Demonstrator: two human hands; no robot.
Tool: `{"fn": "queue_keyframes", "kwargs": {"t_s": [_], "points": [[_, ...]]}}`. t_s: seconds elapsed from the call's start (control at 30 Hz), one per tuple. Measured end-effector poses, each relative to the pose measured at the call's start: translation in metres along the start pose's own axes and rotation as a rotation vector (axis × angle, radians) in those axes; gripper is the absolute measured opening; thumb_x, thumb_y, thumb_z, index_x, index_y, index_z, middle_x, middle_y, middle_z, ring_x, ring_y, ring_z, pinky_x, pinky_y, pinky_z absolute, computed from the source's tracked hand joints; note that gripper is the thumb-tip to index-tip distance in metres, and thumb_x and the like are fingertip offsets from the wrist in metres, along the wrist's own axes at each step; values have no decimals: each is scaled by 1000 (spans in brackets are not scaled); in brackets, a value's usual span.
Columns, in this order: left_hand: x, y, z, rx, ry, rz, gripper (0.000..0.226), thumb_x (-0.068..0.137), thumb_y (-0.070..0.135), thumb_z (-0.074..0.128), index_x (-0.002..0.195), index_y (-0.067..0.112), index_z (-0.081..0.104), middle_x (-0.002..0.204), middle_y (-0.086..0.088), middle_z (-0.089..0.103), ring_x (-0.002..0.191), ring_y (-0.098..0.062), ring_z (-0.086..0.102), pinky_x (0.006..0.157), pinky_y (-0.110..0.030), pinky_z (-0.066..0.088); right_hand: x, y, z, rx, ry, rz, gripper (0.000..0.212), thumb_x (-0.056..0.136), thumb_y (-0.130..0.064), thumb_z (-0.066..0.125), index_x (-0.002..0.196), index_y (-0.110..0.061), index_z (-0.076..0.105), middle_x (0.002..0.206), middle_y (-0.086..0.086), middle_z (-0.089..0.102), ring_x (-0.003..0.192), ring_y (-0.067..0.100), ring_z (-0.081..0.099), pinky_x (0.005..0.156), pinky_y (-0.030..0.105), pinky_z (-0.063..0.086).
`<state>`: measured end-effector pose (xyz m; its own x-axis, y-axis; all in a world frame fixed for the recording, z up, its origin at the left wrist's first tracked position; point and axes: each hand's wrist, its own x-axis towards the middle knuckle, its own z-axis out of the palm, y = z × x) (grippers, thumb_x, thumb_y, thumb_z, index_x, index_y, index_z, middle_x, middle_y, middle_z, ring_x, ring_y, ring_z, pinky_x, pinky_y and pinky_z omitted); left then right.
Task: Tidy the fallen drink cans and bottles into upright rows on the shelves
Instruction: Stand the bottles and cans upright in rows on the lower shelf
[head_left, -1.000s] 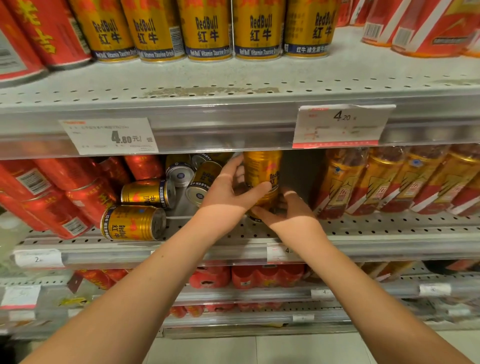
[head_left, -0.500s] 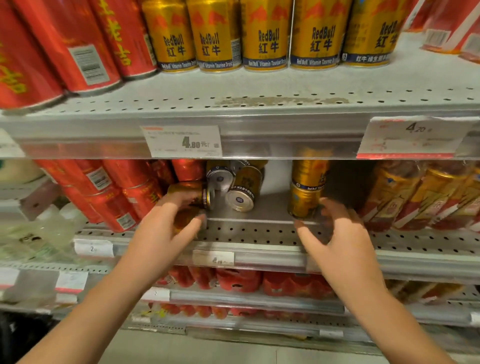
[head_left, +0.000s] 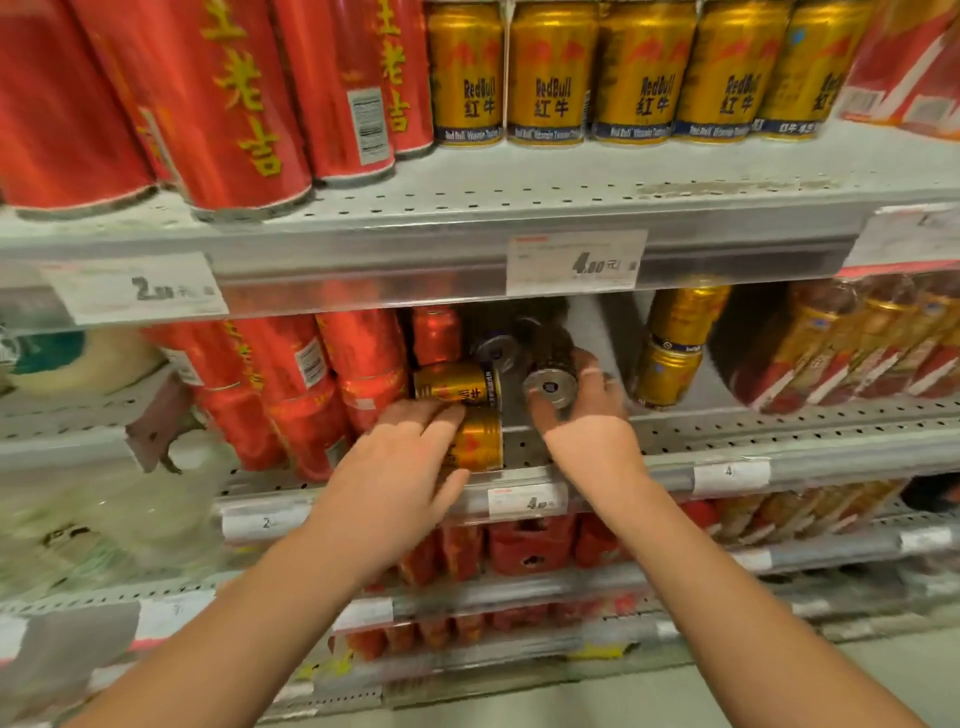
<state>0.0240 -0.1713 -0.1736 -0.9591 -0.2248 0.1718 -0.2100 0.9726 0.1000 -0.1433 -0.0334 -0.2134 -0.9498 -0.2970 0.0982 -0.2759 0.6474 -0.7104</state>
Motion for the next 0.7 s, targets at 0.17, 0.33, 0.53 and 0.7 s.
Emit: {"fn": "queue_keyframes", "kwargs": {"t_s": [0.17, 0.33, 0.53, 0.7], "points": [[5, 1, 0, -24, 30, 16, 53, 97, 47, 54, 144, 21, 48, 132, -4, 57, 123, -27, 50, 90, -38, 50, 16, -9, 2, -36, 8, 146, 73, 94, -58, 54, 149, -14, 34, 137, 19, 54, 123, 39, 56, 98, 45, 47], [12, 5, 4, 22, 37, 25, 59, 95, 48, 53, 148, 23, 44, 134, -1, 51, 126, -25, 41, 91, -36, 50, 33, -22, -2, -149, -117, 284, 92, 83, -81, 43, 143, -11, 44, 138, 16, 56, 121, 35, 57, 97, 40, 48], [22, 7, 6, 80, 28, 21, 73, 90, 59, 53, 150, 20, 37, 141, -1, 43, 132, -23, 36, 98, -34, 46, 44, -13, -3, 139, -184, 283, 66, 78, -63, 70, 127, -20, 62, 123, 7, 68, 116, 28, 63, 98, 35, 49], [29, 10, 5, 136, 3, 17, 69, 88, 64, 52, 143, 22, 45, 140, -3, 40, 131, -24, 35, 99, -36, 43, 36, 8, -15, 472, -153, 247, 50, 82, -37, 81, 120, -15, 58, 98, -3, 70, 86, 9, 66, 77, 13, 48]]}}
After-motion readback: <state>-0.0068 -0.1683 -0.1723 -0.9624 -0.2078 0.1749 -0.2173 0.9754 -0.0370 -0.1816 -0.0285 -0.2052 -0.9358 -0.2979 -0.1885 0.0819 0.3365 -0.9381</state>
